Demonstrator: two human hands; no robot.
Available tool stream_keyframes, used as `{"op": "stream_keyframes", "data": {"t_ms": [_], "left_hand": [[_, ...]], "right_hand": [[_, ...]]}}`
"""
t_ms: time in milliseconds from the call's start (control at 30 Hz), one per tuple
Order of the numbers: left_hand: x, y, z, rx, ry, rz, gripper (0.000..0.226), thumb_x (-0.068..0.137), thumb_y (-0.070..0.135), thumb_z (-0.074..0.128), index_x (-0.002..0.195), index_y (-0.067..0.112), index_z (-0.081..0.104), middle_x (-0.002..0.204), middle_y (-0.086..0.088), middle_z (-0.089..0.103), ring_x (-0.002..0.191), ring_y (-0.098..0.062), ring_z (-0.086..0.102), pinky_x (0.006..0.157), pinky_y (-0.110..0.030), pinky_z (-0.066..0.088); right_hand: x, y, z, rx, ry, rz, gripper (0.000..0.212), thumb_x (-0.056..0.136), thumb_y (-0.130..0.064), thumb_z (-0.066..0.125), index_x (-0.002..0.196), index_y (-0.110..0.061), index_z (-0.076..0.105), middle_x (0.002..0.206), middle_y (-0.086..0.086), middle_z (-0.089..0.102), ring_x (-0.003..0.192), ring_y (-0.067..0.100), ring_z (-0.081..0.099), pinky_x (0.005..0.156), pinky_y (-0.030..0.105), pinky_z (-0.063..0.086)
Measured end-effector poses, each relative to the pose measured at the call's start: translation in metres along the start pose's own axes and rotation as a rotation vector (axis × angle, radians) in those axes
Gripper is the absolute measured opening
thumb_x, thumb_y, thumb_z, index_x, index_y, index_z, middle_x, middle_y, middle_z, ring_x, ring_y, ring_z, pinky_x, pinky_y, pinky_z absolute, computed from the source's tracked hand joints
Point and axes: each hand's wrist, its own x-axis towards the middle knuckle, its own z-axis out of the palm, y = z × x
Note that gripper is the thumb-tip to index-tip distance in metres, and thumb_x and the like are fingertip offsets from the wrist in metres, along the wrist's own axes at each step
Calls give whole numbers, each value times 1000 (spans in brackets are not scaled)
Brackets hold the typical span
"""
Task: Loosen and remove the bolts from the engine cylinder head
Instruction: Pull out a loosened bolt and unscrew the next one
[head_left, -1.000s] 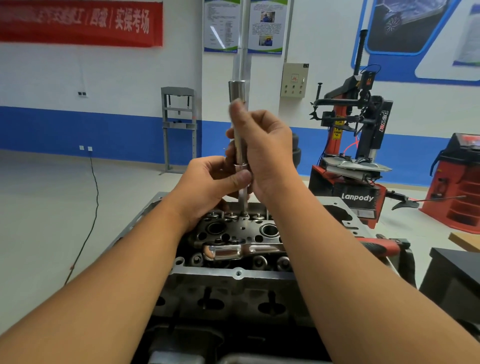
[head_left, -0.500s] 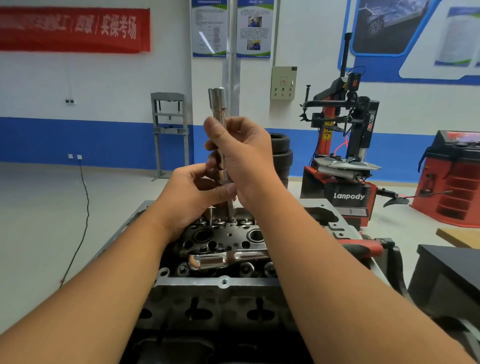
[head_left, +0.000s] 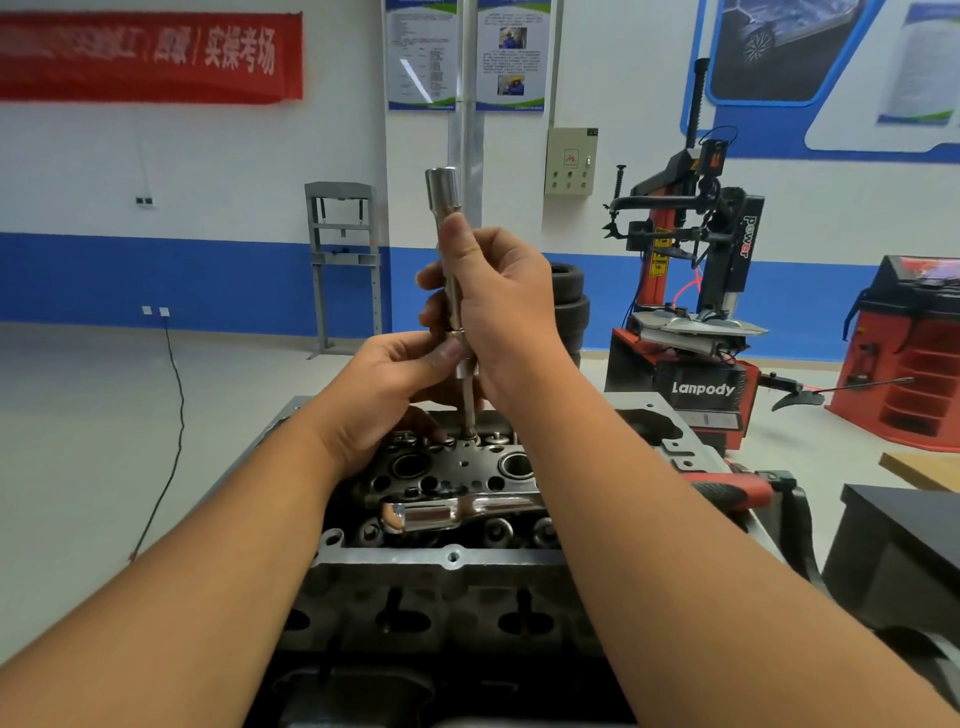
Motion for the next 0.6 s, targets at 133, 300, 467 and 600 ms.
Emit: {"op": "stream_keyframes", "data": {"t_ms": [133, 300, 467, 600], "left_hand": [[1, -1, 1, -6, 38, 23, 23, 92, 29, 65, 103, 13, 76, 93, -9, 80, 84, -22, 79, 60, -31, 60], [1, -3, -1, 142, 133, 45, 36, 79, 38, 79, 107, 15, 74, 95, -9, 80, 84, -21, 77, 57, -32, 57], [0, 0, 0, -32, -20, -10, 23, 91, 31, 65, 101, 18, 81, 100, -12, 80, 90, -23, 78, 65, -25, 59], [1, -3, 1, -3, -3, 57, 22, 91, 24, 65, 105, 12, 76, 96, -6, 80, 89, -19, 78, 66, -22, 59]], "right_hand": [[1, 1, 3, -32, 1, 7, 35, 109, -37, 50, 92, -9, 61, 66, 1, 62, 51, 19, 54, 51, 31, 50], [1, 1, 0, 40, 0, -14, 28, 101, -37, 65, 89, -13, 58, 68, 4, 63, 48, 20, 53, 48, 30, 48], [4, 3, 1, 41, 30, -15, 33, 105, -38, 58, 87, -10, 59, 66, 4, 64, 48, 19, 54, 47, 28, 48], [6, 3, 0, 56, 15, 10, 34, 107, -41, 55, 91, -11, 62, 68, 4, 66, 47, 20, 53, 48, 28, 46]]}}
